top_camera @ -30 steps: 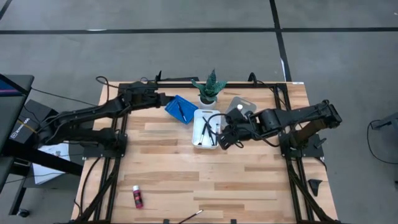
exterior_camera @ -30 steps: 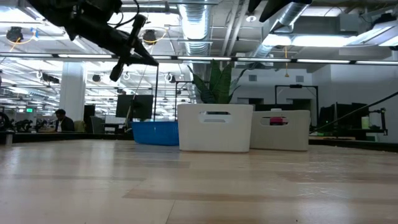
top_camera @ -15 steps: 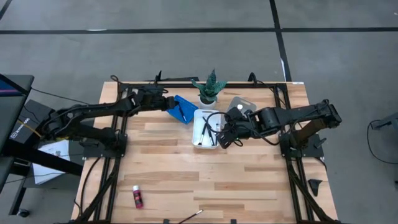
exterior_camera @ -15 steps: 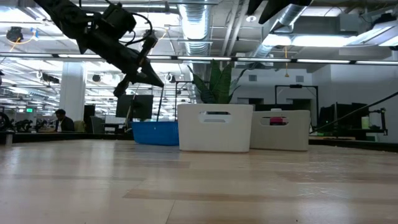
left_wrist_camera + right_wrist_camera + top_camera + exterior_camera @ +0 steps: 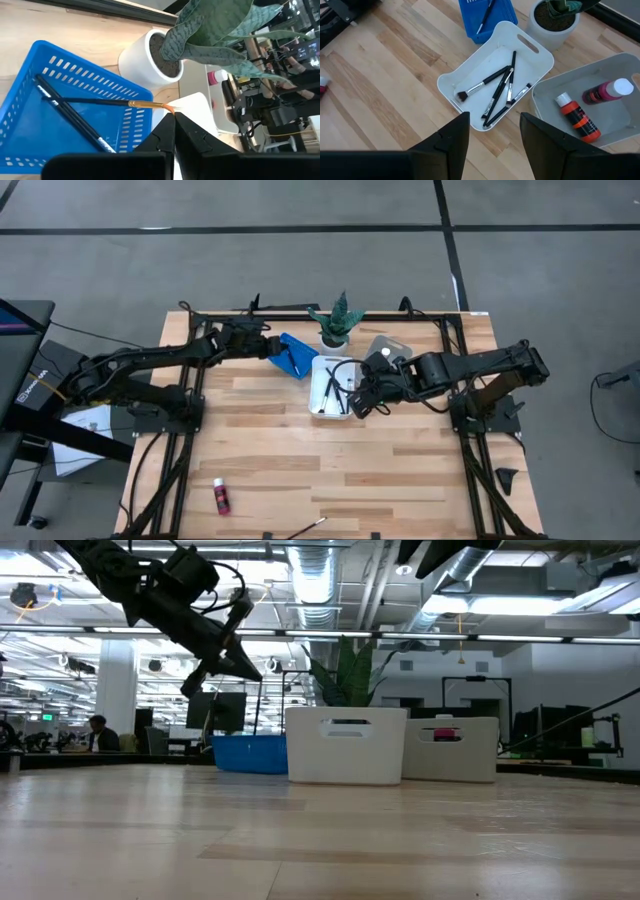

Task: Pick & Place Paint Supplies
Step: Put the small gold paint brush into the blue bin

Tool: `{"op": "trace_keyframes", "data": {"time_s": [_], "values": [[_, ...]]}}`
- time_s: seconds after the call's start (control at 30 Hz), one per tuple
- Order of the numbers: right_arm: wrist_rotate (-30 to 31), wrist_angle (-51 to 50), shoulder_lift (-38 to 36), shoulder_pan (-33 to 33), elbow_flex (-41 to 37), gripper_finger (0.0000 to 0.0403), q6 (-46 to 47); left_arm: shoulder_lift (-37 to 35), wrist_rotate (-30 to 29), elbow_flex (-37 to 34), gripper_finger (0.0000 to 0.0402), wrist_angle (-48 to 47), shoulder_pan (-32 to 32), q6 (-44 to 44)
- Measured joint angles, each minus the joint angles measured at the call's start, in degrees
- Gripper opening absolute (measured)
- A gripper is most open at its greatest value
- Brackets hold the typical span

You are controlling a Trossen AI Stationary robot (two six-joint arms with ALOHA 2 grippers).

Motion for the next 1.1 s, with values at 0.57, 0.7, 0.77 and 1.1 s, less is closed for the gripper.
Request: {"op": "trace_keyframes", "data": {"time_s": [0.57,0.7,0.77,1.1], "values": [[-0.04,0.02,0.00,0.13,0.00,0.0170,0.00,-0.04,0.02,0.00,0.0000,-3.70,-0.03,1.38],[-0.16,0.02,0.00,0.13,0.00,0.0170,0.00,-0.04,0.02,0.00,0.0002,-3.63,-0.63,1.38],[-0.21,0.02,0.00,0.13,0.00,0.0170,0.00,-0.04,0.02,0.00,0.0008,-3.63,-1.00,1.38],[-0.22,0.02,0.00,0.13,0.00,0.0170,-0.02,-0.04,0.04,0.00,0.0077,-3.15,-2.87,1.00]]}}
